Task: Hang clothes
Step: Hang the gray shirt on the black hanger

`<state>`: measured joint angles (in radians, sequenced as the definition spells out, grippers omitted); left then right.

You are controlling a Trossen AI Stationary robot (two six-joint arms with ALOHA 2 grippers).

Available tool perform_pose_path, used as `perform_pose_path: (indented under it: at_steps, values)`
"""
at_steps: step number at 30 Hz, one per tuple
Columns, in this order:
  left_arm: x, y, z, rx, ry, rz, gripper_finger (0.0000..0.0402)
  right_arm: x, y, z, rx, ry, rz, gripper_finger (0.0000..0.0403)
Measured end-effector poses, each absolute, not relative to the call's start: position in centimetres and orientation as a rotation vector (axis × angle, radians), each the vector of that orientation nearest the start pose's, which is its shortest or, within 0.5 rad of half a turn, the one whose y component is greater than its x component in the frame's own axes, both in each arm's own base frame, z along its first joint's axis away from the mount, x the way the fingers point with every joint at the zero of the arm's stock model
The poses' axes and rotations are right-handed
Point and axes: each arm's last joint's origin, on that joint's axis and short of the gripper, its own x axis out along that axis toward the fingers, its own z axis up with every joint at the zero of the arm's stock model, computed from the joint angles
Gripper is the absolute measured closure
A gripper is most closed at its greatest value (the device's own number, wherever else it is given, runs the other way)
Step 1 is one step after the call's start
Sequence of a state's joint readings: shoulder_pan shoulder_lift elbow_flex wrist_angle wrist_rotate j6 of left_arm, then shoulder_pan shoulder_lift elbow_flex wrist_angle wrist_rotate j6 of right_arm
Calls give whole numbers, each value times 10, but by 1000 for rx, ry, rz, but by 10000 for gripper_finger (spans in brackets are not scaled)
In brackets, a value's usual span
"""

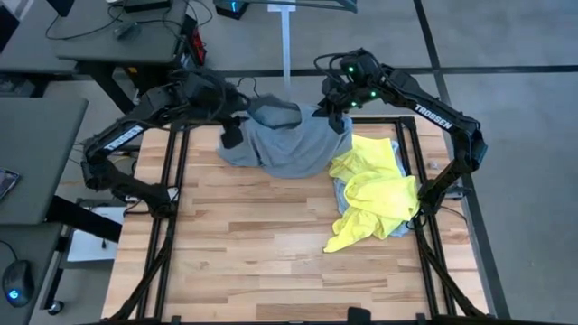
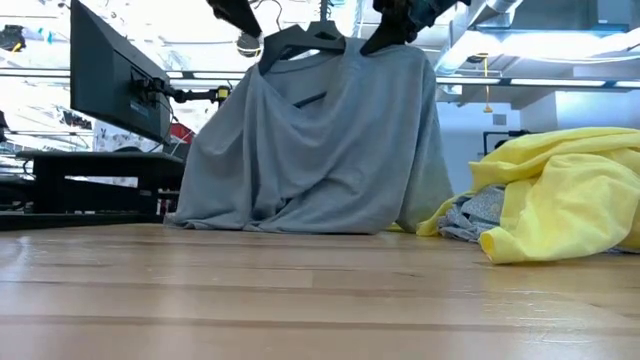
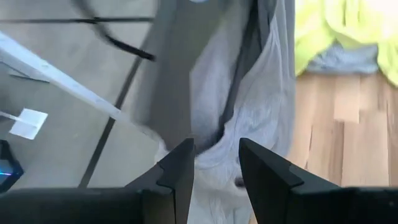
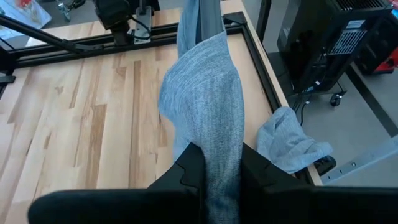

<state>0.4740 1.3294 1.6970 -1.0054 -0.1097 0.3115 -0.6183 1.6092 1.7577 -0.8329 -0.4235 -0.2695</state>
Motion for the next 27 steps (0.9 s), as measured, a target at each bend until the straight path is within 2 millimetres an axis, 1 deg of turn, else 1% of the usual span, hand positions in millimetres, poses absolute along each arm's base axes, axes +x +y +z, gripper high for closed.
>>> perform_pose_path:
  at_steps: [3,5,8,10,13,16,18,20,23,25,27]
  values:
    - [199,106,455,149,677,499,290,280,-187,404,81,609,-113,371]
    - [191,103,457,107,679,519,290,280,-187,404,80,609,-114,371]
    - [180,102,451,21,748,552,290,280,-187,404,78,607,-114,371]
    - [177,107,441,-34,811,571,290,280,-187,404,69,608,-111,371]
    - [178,119,416,-117,862,513,290,280,-187,404,53,605,-107,371]
    - [181,135,393,-172,821,442,290,280,-187,405,51,605,-106,371]
    - [182,145,381,-183,787,415,290,280,-187,405,52,604,-105,371]
    - [183,152,376,-165,771,422,290,280,-187,405,52,604,-103,371]
    - [188,160,376,-97,732,436,290,280,-187,405,54,605,-103,371]
    - [189,164,374,-58,751,449,290,280,-187,405,60,604,-104,371]
    - [194,169,371,-49,744,440,290,280,-187,405,60,604,-102,371]
